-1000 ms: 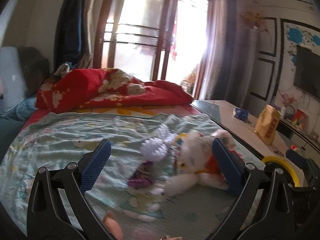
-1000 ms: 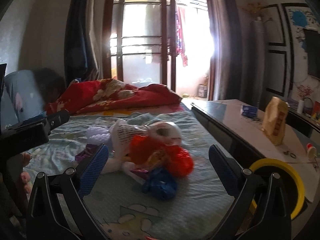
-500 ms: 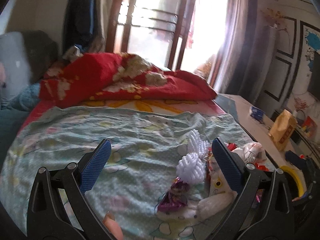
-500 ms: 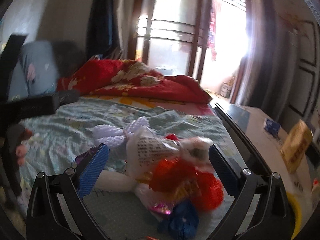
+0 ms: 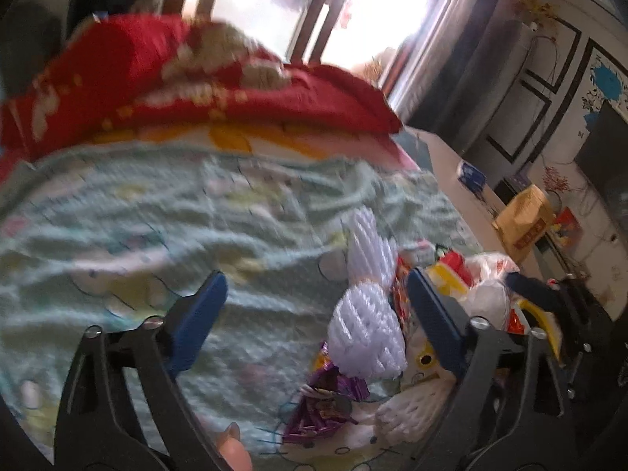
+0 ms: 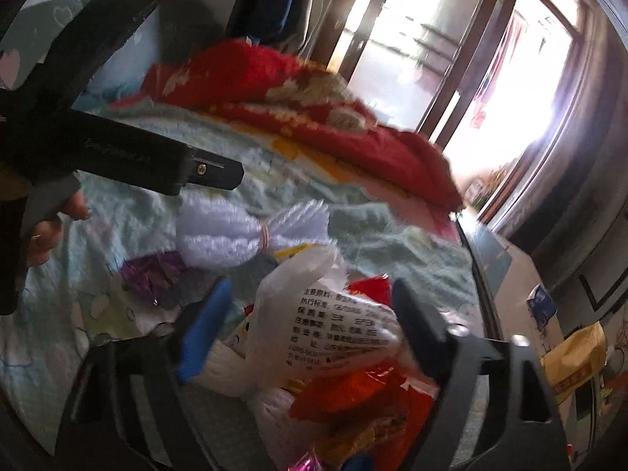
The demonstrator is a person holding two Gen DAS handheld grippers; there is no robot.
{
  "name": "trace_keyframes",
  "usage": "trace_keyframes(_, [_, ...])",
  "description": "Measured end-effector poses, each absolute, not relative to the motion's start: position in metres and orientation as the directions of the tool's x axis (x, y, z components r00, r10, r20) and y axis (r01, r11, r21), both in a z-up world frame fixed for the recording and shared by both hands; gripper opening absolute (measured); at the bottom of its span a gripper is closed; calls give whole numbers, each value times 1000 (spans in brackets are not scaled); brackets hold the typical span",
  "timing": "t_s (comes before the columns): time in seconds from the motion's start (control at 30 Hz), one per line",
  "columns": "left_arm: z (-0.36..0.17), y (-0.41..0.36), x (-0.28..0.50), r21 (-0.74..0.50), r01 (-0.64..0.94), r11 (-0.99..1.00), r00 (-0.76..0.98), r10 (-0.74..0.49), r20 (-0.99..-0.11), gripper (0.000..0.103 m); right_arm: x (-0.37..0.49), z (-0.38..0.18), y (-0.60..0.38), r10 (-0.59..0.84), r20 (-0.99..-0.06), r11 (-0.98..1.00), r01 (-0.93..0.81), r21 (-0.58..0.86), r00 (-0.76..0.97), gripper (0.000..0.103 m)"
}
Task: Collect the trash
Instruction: 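Grasp the white mesh bag with the left tool while the right tool grasps the white printed plastic bag, then carry both held bags off the bed over the yellow-rimmed trash bin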
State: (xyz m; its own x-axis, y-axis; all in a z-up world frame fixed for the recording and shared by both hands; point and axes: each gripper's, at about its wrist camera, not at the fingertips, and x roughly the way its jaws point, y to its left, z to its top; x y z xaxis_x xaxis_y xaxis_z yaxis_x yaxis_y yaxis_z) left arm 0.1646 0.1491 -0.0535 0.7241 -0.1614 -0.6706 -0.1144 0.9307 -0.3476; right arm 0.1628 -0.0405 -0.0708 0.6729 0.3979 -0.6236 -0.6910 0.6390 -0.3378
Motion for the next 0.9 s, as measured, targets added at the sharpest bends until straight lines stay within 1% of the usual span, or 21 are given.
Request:
trace_keyframes(0.03, [-58,148,166,-358,-112,927,715,-175,-677,78,165,-73,-40,393,-629,640,-691,-336,671,67])
trace_keyframes(0.07, [-64,147,169,-373,-104,922,700,-199,-686,72,167,-73,-40,393,-627,641,-689,-338,672,55])
trace_keyframes(0.1, [-68,145,171,-382,-96,919,687,-217,-694,65,169,-73,-41,400,-632,636,-698,-330,663,53])
trace_keyframes(0.13, [-71,143,172,-387,-91,918,680,-227,-697,63,169,-72,-42,406,-632,637,-701,-322,660,52])
trace_keyframes(0.2, [-76,139,173,-407,-73,910,673,-256,-694,47,172,-68,-46,433,-634,640,-713,-284,641,48])
trace_keyframes(0.23, [-77,138,173,-416,-70,907,673,-265,-691,42,173,-65,-49,447,-632,642,-719,-266,633,47])
trace_keyframes(0.3, [-78,136,172,-440,-68,895,674,-284,-682,20,174,-60,-54,475,-621,646,-726,-235,624,44])
trace_keyframes(0.4, [-77,134,171,-465,-57,884,678,-307,-668,12,175,-51,-59,511,-605,659,-730,-180,610,41])
trace_keyframes(0.5, [-73,131,168,-471,-44,881,688,-316,-654,10,173,-41,-65,551,-578,665,-735,-133,603,40])
trace_keyframes(0.63, [-59,125,162,-426,-17,905,712,-288,-640,8,171,-27,-71,588,-538,676,-732,-84,604,40])
trace_keyframes(0.9, [-16,122,148,-385,14,923,794,-244,-557,8,167,-2,-84,626,-461,702,-712,-18,629,40])
